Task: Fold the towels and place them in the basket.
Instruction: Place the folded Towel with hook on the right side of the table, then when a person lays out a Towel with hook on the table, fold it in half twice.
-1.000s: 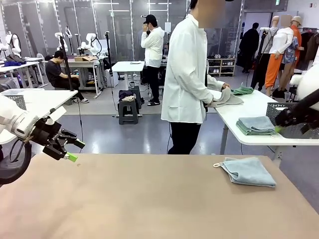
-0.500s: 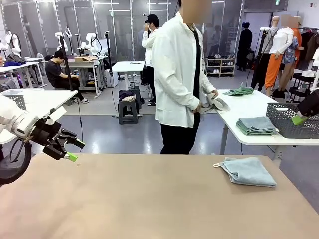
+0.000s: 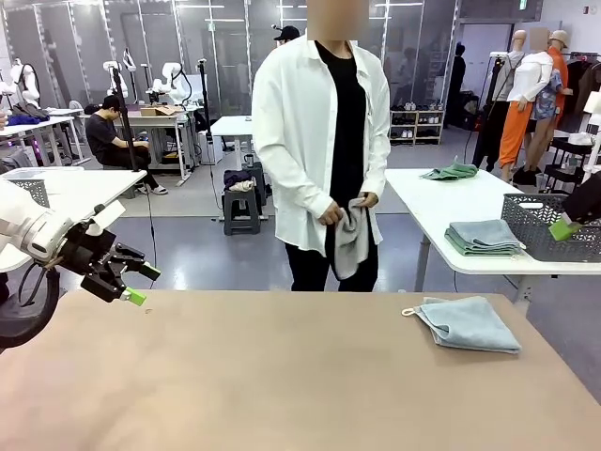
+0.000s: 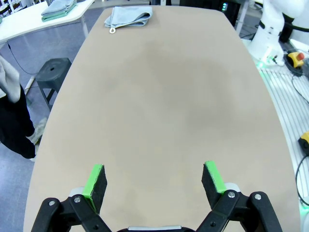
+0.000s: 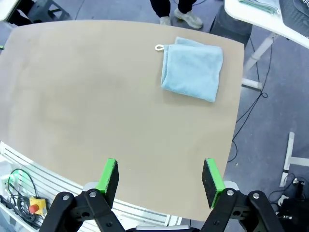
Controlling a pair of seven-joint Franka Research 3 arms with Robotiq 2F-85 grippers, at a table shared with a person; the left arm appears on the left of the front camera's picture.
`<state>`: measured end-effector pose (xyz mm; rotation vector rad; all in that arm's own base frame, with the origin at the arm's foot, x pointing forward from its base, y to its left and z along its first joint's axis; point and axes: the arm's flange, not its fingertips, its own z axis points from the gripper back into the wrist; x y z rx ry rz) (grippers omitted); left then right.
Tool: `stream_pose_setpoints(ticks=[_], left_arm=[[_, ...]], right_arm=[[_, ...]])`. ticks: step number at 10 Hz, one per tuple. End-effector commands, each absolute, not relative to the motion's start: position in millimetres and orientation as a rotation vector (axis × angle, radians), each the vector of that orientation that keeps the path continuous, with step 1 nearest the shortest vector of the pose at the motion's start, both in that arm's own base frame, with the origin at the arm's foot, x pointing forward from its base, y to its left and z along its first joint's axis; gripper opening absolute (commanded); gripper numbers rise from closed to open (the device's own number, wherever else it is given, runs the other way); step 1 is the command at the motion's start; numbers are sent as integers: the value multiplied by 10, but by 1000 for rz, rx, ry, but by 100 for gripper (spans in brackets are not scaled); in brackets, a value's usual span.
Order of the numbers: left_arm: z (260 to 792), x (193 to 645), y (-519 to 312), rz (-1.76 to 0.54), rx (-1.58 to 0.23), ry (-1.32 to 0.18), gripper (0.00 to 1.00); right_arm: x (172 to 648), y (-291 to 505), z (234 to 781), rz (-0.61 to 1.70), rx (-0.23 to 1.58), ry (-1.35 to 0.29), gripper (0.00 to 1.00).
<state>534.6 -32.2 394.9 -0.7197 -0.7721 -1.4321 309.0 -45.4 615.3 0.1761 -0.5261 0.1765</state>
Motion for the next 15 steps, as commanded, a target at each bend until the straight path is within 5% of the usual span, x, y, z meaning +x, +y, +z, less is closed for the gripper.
stream_pose_setpoints(ticks=[1,15], left_arm=[[3968,5331,-326,-1426,-713,-767,100],[3968,5331,-326,-1426,-713,-767,100]], right_arm=[[3108,-476,6145,149,178,-522,87],[3108,-476,6145,149,178,-522,87]])
